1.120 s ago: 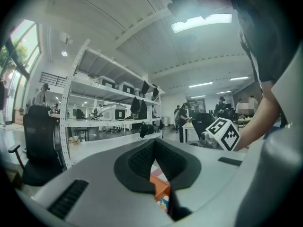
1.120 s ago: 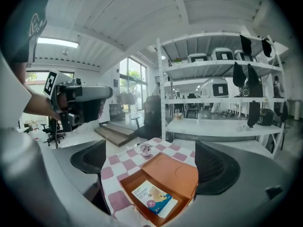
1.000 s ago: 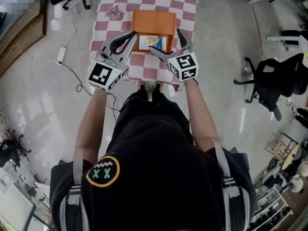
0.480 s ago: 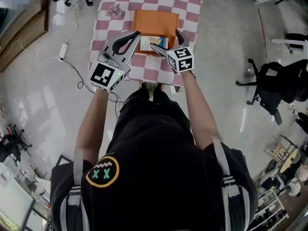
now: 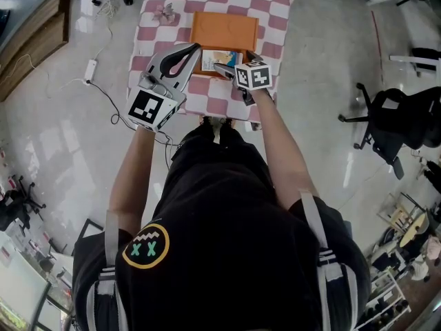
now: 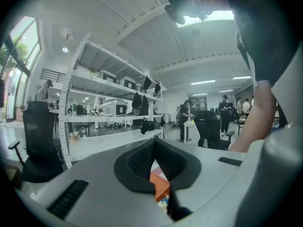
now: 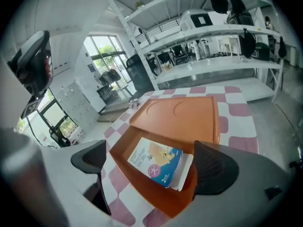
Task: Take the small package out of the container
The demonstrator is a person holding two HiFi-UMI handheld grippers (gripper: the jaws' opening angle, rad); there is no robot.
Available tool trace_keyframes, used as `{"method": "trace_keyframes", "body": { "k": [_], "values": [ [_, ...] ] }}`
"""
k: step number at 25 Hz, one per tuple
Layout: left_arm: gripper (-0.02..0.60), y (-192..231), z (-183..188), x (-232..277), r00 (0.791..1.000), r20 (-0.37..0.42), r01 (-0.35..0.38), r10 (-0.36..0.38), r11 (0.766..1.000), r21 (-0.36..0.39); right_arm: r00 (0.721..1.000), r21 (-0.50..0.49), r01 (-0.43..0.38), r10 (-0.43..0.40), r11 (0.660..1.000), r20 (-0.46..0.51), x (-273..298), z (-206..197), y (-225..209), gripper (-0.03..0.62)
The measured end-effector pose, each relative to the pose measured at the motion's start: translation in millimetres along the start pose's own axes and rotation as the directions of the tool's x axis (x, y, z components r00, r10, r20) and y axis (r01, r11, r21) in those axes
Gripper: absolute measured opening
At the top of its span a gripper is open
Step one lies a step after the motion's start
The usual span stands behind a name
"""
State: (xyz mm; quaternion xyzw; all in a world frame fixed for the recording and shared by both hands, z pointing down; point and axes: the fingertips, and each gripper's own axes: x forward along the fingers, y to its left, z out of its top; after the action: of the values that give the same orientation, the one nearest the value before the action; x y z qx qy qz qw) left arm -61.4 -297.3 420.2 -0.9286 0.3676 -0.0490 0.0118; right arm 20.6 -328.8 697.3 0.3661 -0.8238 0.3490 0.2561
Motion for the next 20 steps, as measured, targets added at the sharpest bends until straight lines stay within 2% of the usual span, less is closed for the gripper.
{"method": "trace_keyframes", "body": {
  "k": [5,8,13,17,20],
  "values": [
    [0.017,2.1,-1.8,1.0,1.000,-0.003,0.005,-0.005,1.000,-0.004,0.992,0.081,0.026,-0.016,0.996,-0.122,15.3,-24.1,-10.3,0.589],
    [0.017,3.1,-1.9,1.1,1.000,-0.003,0.005,-0.005,1.000,-0.005,0.987,0.097,0.033,-0.017,0.995,-0.158,21.2,-27.8,-10.9,0.586],
    [0.017,4.8,-4.4,0.3,1.000,0.000,0.002,-0.002,1.000,-0.020,0.976,0.115,0.053,-0.027,0.992,-0.215,30.4,-34.3,-14.9,0.570],
    [0.017,7.4,-5.4,-0.1,1.000,0.001,0.001,-0.001,1.000,-0.018,0.963,0.099,0.075,-0.046,0.992,-0.264,34.6,-41.7,-18.7,0.522],
    [0.017,8.1,-6.9,0.0,1.000,0.000,0.002,-0.002,1.000,-0.019,0.953,0.089,0.082,-0.052,0.993,-0.299,37.9,-45.2,-18.3,0.522]
  ]
}}
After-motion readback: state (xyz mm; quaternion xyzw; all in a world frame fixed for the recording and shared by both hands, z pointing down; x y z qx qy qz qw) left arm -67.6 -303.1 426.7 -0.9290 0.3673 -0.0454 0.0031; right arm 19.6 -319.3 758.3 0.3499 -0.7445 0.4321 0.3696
